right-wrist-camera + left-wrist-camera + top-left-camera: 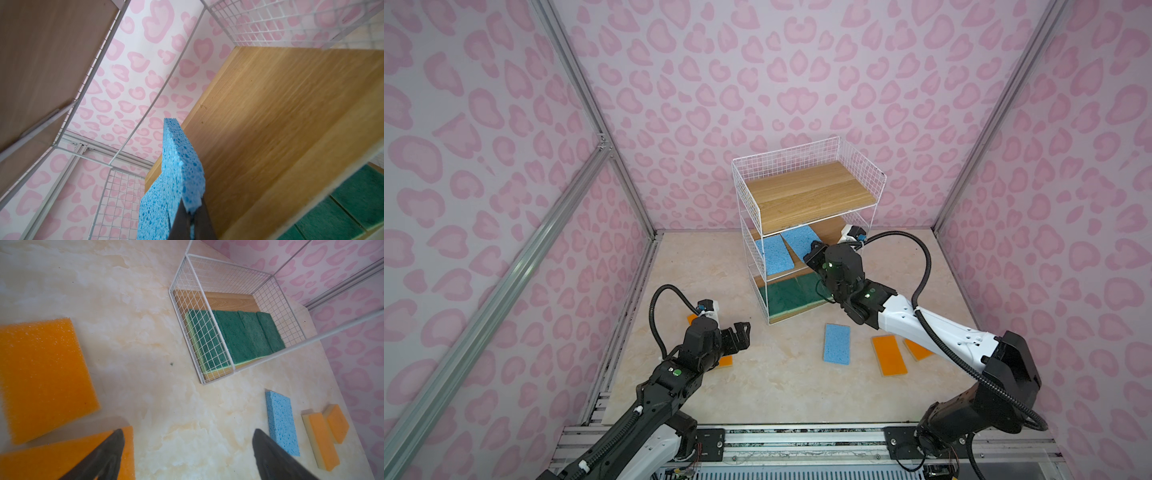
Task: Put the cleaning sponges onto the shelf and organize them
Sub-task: 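Insert the blue sponge onto the middle shelf beside the other blue sponge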
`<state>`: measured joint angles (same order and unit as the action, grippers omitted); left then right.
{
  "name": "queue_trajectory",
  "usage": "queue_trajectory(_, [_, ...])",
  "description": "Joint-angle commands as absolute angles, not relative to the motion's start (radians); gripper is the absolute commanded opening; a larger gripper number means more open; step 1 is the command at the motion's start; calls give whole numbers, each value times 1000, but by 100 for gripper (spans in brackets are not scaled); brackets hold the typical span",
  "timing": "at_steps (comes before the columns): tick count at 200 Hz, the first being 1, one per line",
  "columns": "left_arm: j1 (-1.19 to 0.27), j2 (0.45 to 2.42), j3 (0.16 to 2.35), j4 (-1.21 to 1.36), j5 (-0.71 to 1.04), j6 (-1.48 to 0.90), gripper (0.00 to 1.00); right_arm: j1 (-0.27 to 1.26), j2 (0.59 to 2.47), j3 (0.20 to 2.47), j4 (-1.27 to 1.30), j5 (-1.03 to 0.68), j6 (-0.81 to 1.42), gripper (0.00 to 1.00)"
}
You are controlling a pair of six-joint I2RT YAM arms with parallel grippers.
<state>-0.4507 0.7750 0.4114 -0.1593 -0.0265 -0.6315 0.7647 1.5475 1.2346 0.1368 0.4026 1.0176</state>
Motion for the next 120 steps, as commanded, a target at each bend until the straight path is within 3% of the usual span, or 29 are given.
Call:
queue_trajectory(1, [-449,776,407,-118,-34,-627,97,771,1561,1240,177,417,1020,0])
queue_trajectory(80, [-449,778,400,-111,-33,-630,97,786,1542,1158,275,357,1029,2])
queue_trajectory(87, [-450,777,399,-111,-32,-632,97,786,1537,1150,280,352,1027,7])
queue_trajectory(106, [-449,775,401,-114,-29,-633,97,787,1528,1138,290,342,1014,33])
queue_trajectory(120, [-449,771,403,-118,-28,-635,97,789,1520,1135,287,339,997,46])
